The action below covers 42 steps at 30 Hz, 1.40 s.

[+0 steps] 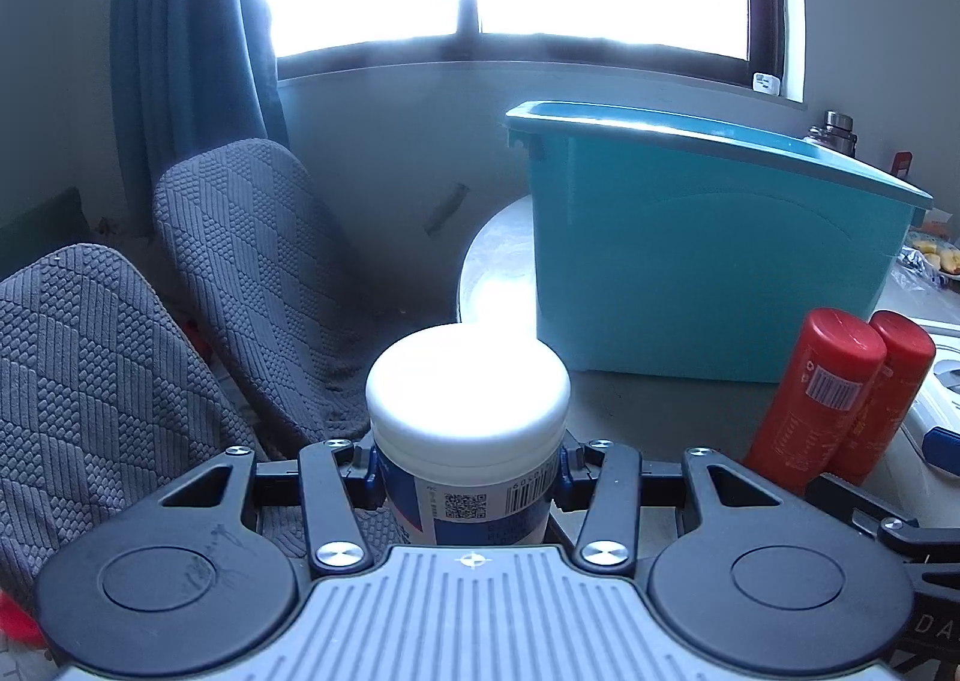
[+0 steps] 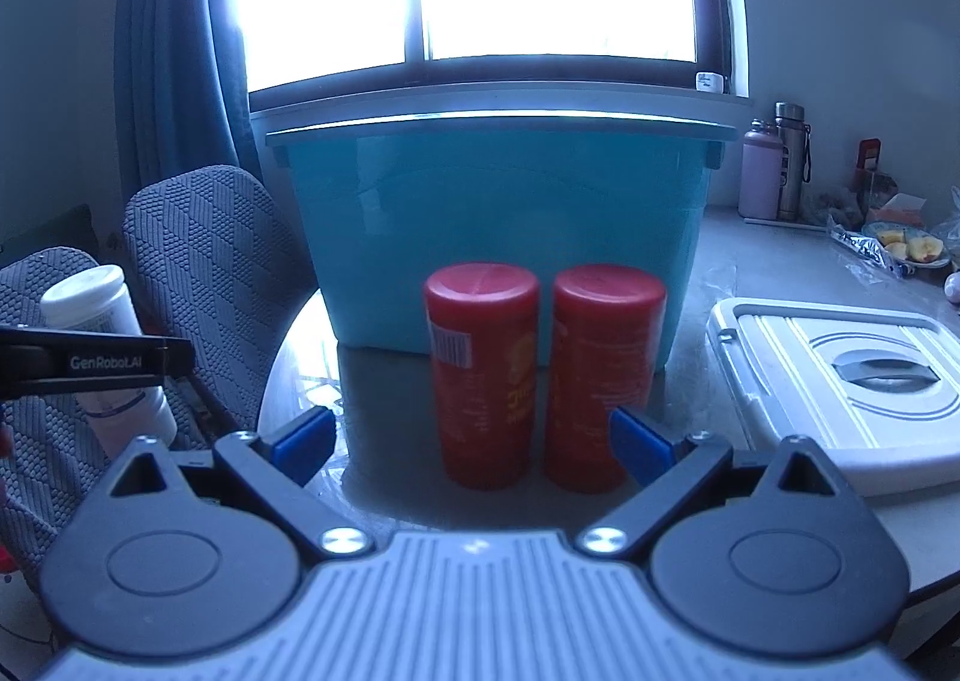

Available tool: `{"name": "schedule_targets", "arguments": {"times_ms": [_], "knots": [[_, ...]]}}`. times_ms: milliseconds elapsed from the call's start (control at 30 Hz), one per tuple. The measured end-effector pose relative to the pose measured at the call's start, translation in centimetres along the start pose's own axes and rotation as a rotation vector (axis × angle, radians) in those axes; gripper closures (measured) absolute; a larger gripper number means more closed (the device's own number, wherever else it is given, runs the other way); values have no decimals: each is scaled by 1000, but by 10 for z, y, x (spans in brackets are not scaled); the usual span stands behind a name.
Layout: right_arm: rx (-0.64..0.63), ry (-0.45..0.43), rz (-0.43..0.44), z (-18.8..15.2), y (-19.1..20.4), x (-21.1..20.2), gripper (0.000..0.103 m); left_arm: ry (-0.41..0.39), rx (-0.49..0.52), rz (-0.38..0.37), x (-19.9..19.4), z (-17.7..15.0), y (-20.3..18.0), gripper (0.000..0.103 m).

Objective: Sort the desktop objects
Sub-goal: 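Lift the tub with the left gripper while the right tool grasps a red canister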

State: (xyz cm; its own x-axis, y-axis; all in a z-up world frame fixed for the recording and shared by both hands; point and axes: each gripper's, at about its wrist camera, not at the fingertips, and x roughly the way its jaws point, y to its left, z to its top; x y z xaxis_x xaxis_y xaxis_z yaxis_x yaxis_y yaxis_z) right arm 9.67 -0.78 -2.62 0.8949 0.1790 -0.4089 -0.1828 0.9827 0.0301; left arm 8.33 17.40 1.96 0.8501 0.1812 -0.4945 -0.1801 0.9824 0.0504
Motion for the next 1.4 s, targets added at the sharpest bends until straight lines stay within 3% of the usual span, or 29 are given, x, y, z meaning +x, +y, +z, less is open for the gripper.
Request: {"name": "schedule_targets", "arguments": {"times_ms": [733,967,1000,1067,1100,1400], "knots": [[-4,27,57,7,5,44,5,25,-17,44,23,10,7,55],[-19,13,28,9,4,65,7,34,-16,52,31,13,6,55],[-17,13,19,9,3,70,10,38,-13,52,32,13,6,55],[-23,24,-12,12,0,77,50,43,-10,53,34,13,5,55],[-23,33,-7,15,-2,80,54,43,-9,53,34,14,4,55],[-65,26,29,16,-8,63,54,37,3,39,29,16,-5,55]]}}
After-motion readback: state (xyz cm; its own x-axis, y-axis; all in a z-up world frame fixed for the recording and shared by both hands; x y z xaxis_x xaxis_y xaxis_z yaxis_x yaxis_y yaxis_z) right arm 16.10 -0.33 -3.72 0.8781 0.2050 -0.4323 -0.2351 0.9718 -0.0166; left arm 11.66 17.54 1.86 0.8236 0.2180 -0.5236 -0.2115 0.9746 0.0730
